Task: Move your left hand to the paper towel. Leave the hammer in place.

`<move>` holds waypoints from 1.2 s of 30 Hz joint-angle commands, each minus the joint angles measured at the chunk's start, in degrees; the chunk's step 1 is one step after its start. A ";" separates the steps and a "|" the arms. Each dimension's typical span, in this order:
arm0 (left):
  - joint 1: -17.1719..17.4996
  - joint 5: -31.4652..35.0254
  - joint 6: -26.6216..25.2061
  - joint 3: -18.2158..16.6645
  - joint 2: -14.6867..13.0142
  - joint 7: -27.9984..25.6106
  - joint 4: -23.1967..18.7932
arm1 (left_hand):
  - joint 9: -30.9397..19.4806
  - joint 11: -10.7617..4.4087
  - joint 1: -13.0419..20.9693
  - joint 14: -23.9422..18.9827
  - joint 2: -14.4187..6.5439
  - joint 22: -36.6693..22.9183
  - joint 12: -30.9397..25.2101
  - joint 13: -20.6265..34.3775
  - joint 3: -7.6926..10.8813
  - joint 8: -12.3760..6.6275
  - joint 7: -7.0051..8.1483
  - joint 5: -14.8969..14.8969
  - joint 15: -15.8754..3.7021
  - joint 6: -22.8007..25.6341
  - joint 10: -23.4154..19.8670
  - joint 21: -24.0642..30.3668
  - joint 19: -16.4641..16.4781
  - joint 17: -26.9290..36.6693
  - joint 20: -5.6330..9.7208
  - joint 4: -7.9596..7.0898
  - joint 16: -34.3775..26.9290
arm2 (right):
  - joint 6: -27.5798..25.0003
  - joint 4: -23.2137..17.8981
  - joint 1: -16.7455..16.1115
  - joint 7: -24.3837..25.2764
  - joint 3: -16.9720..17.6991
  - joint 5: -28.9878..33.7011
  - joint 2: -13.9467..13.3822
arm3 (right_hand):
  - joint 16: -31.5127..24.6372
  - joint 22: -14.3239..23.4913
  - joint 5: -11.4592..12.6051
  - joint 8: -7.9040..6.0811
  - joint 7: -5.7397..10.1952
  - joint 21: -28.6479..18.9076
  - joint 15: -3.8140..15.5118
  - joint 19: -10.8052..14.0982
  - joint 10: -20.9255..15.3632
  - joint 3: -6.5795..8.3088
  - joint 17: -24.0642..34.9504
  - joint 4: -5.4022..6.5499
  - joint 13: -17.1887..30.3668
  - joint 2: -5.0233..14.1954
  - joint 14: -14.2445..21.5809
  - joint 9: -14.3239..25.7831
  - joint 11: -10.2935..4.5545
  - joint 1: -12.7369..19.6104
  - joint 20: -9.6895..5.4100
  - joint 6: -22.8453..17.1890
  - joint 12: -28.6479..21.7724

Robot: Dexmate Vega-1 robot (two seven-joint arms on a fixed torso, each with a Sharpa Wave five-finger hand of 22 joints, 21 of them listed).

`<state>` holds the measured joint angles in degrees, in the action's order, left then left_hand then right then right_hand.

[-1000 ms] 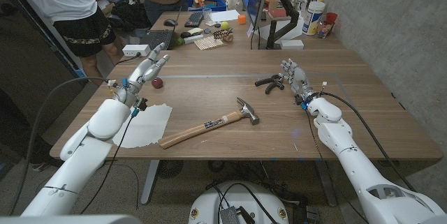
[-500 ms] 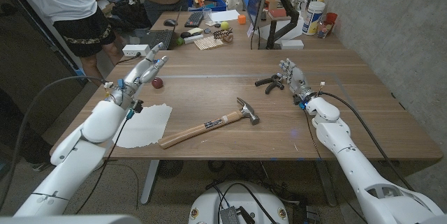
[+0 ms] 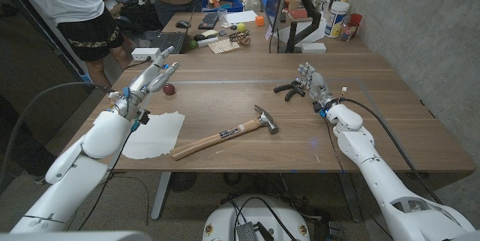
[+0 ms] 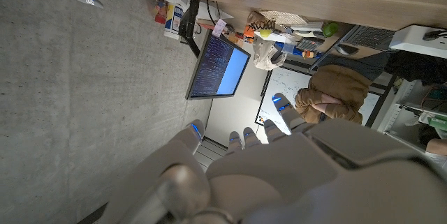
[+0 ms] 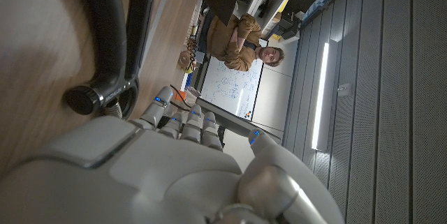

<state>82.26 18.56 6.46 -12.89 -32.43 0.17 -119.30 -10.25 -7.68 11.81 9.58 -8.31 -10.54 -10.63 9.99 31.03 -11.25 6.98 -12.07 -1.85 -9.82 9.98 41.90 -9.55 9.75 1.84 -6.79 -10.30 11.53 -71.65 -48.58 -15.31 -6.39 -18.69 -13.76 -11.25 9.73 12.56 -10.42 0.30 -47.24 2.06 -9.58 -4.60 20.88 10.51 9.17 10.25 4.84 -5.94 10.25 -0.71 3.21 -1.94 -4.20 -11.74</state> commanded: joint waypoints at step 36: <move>7.54 9.94 -9.00 -3.71 0.56 5.77 -11.00 | -0.30 -0.08 1.09 13.73 0.46 -0.13 -0.20 0.19 -0.35 -0.34 0.59 0.14 -3.26 -5.80 7.10 -0.87 -17.43 0.33 1.02 0.02 -0.01 | 0.39 1.82 0.66 -1.22 0.00 -0.43 0.24 | -0.21 0.19 0.46 -0.28 0.06 1.14 1.87 -1.77 -0.36 -0.36 0.14 0.03 0.19 4.93 -0.07 0.20 0.04 -0.45 -5.93 0.15 -0.08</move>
<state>88.61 26.62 -1.09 -16.03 -32.20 4.93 -128.54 -10.25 -7.67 12.26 9.58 -7.85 -10.53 -10.63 9.99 31.04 -11.25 7.28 -12.07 -1.85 -10.13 9.97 41.09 -9.55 10.02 1.84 -6.79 -10.30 11.59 -70.13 -47.96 -16.19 -6.61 -18.96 -13.38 -11.25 9.72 12.56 -10.42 0.30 -46.36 2.06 -9.58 -4.71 20.69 10.51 9.36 10.25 4.84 -5.94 10.25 -0.60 3.21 -1.94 -4.20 -11.74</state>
